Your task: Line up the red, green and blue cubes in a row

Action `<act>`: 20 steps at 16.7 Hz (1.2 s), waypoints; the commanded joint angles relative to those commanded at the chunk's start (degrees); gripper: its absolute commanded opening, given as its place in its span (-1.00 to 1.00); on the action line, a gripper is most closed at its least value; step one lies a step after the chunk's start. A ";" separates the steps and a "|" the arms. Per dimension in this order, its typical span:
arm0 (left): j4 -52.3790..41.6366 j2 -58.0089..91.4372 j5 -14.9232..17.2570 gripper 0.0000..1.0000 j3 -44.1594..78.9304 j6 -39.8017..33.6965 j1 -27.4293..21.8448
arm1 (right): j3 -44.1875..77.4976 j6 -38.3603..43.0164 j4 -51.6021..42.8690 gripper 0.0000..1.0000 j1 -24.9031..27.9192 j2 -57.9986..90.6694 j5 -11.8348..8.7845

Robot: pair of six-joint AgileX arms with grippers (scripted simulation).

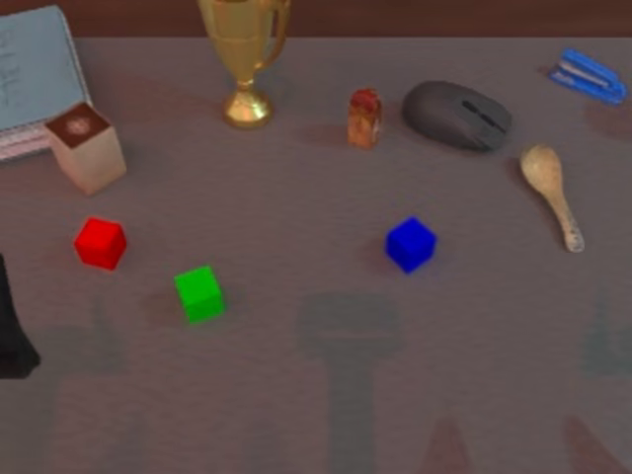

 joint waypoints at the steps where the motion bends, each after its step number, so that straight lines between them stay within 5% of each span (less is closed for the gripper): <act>1: 0.00 0.00 0.00 1.00 0.00 0.00 0.00 | 0.00 0.00 0.00 1.00 0.00 0.00 0.00; 9: -10.60 16.81 0.11 1.00 15.84 1.43 -1.11 | 0.00 0.00 0.00 1.00 0.00 0.00 0.00; 20: -45.66 82.68 -0.20 1.00 64.83 6.67 -4.36 | 0.00 0.00 0.00 1.00 0.00 0.00 0.00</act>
